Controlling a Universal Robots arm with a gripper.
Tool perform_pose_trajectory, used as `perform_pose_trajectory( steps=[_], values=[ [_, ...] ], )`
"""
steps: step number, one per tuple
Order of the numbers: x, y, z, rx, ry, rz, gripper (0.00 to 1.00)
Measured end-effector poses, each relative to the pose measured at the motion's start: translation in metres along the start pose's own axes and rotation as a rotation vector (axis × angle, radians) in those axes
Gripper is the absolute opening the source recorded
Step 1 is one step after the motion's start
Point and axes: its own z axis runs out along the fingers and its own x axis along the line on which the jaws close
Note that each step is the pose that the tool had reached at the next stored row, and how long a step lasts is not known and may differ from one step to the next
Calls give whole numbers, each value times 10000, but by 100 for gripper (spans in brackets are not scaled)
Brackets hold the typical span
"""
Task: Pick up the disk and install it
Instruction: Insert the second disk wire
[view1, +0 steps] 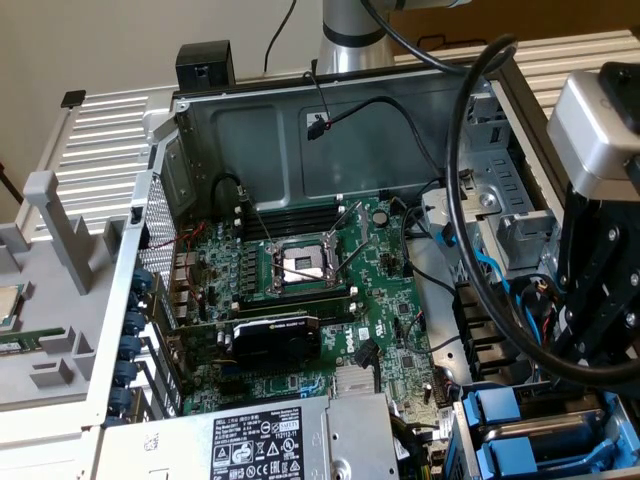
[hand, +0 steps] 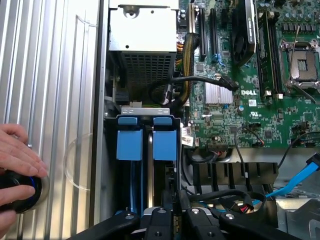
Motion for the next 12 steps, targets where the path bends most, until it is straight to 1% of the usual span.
perform_pose_trajectory(
  steps=[12],
  values=[
    [-7,0,7,0,0,0,16]
  ],
)
